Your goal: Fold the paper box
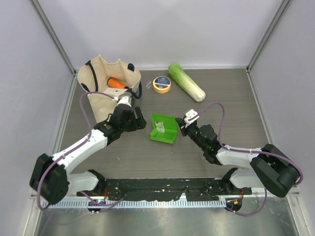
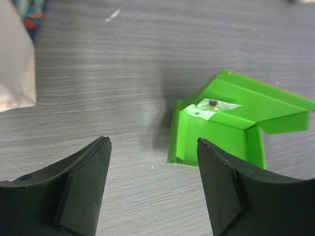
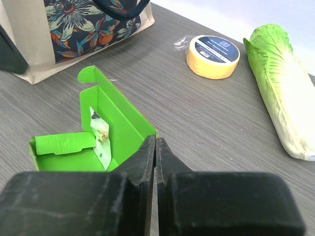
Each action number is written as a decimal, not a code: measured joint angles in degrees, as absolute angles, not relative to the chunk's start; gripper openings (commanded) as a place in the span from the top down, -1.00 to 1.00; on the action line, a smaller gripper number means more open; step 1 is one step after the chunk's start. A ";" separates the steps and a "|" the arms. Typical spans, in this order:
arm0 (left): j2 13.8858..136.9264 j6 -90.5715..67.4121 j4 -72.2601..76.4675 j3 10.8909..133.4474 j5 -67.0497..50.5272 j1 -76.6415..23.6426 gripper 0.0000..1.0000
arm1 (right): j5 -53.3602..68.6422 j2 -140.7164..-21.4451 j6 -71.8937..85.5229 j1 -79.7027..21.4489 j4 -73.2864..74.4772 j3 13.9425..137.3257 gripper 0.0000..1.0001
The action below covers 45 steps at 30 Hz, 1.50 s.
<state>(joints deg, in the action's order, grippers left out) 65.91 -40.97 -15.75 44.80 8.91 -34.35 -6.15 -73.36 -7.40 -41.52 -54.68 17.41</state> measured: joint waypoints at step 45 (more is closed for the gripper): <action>69.82 -48.38 -12.69 35.00 -0.82 -43.77 0.49 | -12.38 -58.43 30.20 -25.36 7.90 29.26 0.31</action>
<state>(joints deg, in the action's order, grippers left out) 69.82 -48.38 -12.69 35.00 -0.82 -43.77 -12.38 -58.43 30.20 -25.36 7.90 29.26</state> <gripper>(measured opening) 0.286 0.383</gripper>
